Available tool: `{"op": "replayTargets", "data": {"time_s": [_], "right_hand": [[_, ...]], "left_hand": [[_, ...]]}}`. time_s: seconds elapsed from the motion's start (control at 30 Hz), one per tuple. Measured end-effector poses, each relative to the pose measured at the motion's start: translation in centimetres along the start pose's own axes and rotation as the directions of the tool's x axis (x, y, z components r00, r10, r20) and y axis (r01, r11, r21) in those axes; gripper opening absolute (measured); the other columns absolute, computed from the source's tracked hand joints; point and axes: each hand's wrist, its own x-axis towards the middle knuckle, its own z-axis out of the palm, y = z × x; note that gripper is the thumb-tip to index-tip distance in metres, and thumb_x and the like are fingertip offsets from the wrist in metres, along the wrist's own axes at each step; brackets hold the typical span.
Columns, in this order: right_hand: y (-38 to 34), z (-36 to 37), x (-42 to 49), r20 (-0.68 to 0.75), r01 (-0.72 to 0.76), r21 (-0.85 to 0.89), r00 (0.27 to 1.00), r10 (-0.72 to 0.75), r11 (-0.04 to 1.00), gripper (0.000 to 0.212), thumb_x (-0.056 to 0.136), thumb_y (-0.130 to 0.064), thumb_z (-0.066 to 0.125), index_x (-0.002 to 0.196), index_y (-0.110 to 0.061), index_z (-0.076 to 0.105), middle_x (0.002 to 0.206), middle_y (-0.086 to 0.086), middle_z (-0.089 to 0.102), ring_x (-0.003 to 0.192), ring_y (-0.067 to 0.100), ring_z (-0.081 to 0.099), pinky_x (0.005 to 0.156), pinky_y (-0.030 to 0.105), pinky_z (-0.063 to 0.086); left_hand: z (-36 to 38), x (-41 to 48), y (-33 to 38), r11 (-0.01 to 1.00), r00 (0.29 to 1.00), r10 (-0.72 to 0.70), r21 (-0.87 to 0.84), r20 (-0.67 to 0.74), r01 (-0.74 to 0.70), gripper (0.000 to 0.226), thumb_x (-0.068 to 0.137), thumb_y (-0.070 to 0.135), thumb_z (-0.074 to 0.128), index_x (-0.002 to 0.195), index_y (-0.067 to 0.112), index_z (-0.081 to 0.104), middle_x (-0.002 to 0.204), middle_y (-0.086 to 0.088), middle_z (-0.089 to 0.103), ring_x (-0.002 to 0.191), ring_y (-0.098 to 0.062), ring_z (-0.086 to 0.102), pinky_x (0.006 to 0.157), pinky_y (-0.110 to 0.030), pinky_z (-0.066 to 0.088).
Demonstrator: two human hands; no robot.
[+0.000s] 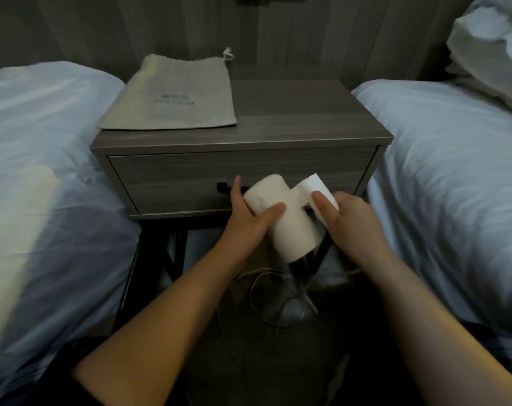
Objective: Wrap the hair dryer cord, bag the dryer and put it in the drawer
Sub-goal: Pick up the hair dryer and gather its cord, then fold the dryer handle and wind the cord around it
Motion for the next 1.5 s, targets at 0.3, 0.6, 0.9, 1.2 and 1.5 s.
{"op": "replayTargets", "data": {"time_s": [0.3, 0.6, 0.9, 1.2, 1.5], "right_hand": [[0.7, -3.3, 0.0, 0.196, 0.251, -0.270, 0.960, -0.202, 0.929, 0.039, 0.080, -0.065, 0.042, 0.072, -0.027, 0.049, 0.069, -0.003, 0.054, 0.072, 0.021, 0.052, 0.060, 0.032, 0.034], [-0.5, -2.1, -0.8, 0.284, 0.330, -0.158, 0.918, -0.277, 0.931, 0.030, 0.082, -0.059, 0.049, 0.070, -0.032, 0.044, 0.065, -0.012, 0.048, 0.065, 0.013, 0.050, 0.057, 0.028, 0.035], [1.2, -3.8, 1.1, -0.074, 0.029, 0.220, 0.997, -0.013, 0.975, 0.039, 0.093, -0.040, 0.046, 0.071, -0.014, 0.064, 0.063, 0.007, 0.061, 0.065, 0.021, 0.057, 0.063, 0.032, 0.043], [1.8, -1.8, 3.0, 0.054, -0.091, 0.810, 0.995, 0.081, 0.579, 0.029, 0.097, -0.015, 0.040, 0.081, -0.017, 0.064, 0.063, 0.005, 0.057, 0.058, 0.015, 0.054, 0.066, 0.030, 0.046], [0.3, 1.0, 4.3, -0.101, 0.057, 0.428, 0.995, -0.015, 0.902, 0.032, 0.098, -0.017, 0.035, 0.071, -0.015, 0.052, 0.053, 0.002, 0.053, 0.041, 0.005, 0.047, 0.052, 0.026, 0.043]], "left_hand": [[-1.9, -0.3, 0.3, 0.571, 0.857, 0.101, 0.677, 0.505, -0.465, 0.105, 0.064, 0.028, 0.083, 0.145, 0.035, 0.018, 0.147, 0.006, 0.026, 0.126, -0.009, 0.035, 0.104, -0.027, 0.035], [-4.5, -0.4, 1.6, 0.596, 0.794, -0.015, 0.643, 0.607, -0.481, 0.083, 0.060, 0.025, 0.085, 0.130, 0.039, 0.041, 0.129, 0.015, 0.049, 0.114, -0.003, 0.049, 0.092, -0.019, 0.043], [-5.1, 0.0, 1.7, 0.806, 0.870, 0.005, 0.513, 0.494, -0.296, 0.062, 0.059, 0.017, 0.086, 0.108, 0.041, 0.055, 0.112, 0.014, 0.059, 0.103, -0.006, 0.057, 0.078, -0.020, 0.049], [-4.8, 0.2, 2.1, 0.994, 0.922, -0.077, -0.048, 0.379, 0.103, 0.070, 0.044, 0.033, 0.075, 0.111, 0.023, 0.057, 0.108, -0.006, 0.059, 0.092, -0.025, 0.062, 0.052, -0.033, 0.056], [-3.4, 0.0, 2.8, 0.939, 0.953, -0.036, -0.315, 0.301, 0.135, 0.054, 0.048, 0.037, 0.069, 0.100, 0.025, 0.059, 0.095, -0.007, 0.064, 0.080, -0.025, 0.066, 0.049, -0.032, 0.056]]}}
